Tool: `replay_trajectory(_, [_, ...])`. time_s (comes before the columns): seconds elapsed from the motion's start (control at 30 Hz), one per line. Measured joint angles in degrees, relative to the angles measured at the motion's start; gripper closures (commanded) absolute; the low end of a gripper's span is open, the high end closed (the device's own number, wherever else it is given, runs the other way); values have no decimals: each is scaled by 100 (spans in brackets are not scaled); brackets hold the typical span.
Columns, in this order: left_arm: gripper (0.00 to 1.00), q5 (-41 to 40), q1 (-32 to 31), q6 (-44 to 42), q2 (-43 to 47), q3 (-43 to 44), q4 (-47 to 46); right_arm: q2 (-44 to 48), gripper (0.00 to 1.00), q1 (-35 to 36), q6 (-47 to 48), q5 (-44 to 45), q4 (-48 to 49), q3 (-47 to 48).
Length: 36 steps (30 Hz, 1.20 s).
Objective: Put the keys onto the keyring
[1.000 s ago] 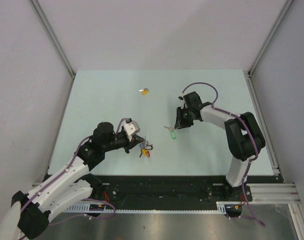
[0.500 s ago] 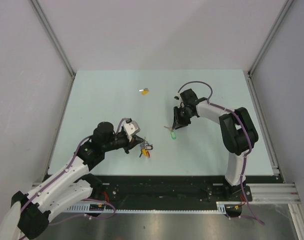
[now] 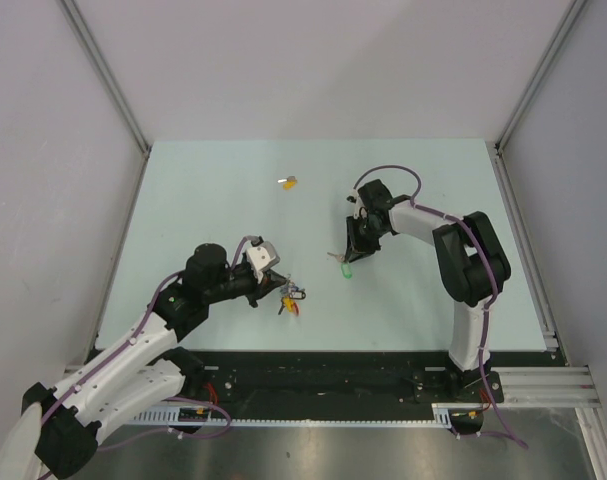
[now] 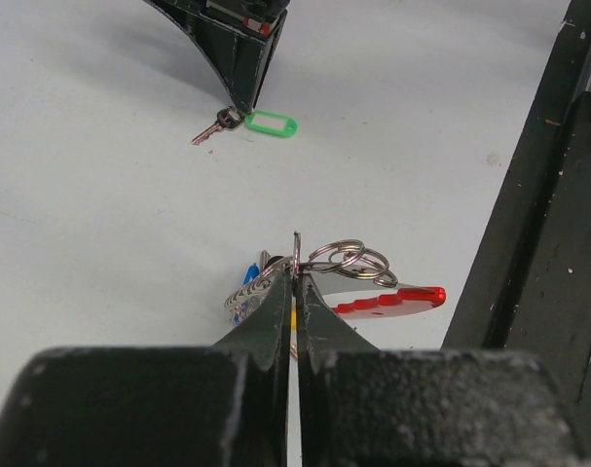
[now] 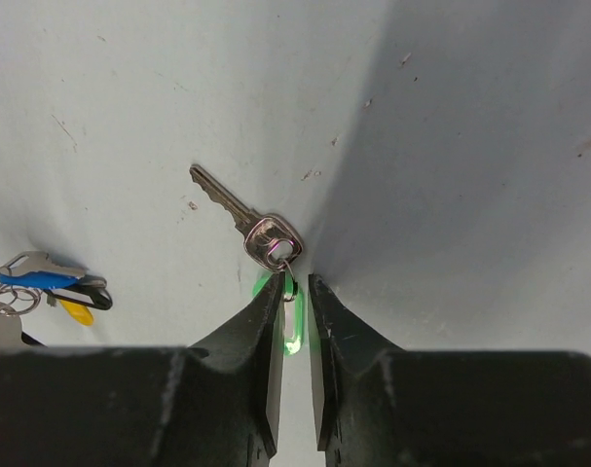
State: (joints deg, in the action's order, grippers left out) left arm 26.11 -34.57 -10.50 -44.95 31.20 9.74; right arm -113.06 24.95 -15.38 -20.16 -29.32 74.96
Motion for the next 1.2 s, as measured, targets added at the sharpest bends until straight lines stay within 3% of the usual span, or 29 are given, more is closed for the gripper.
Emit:
replay_trajectory(0.17, [100,0,0,0,0,4,4,-4,84,11,2,-31,-2,9])
replay_trajectory(0.4, [100,0,0,0,0,11,7,-11,100,11,17,-55,-11,26])
replay_trajectory(0.7, [100,-2,0,-2,22,11,4,166,100,160,409,116,-42,63])
replay_trajectory(0.93, [100,133,17,-26,114,13,-140,1534,100,793,1403,664,210,-9])
replay_trajectory(1.2, [99,837,55,-149,227,13,-671,3644,100,1115,2280,498,1075,-837])
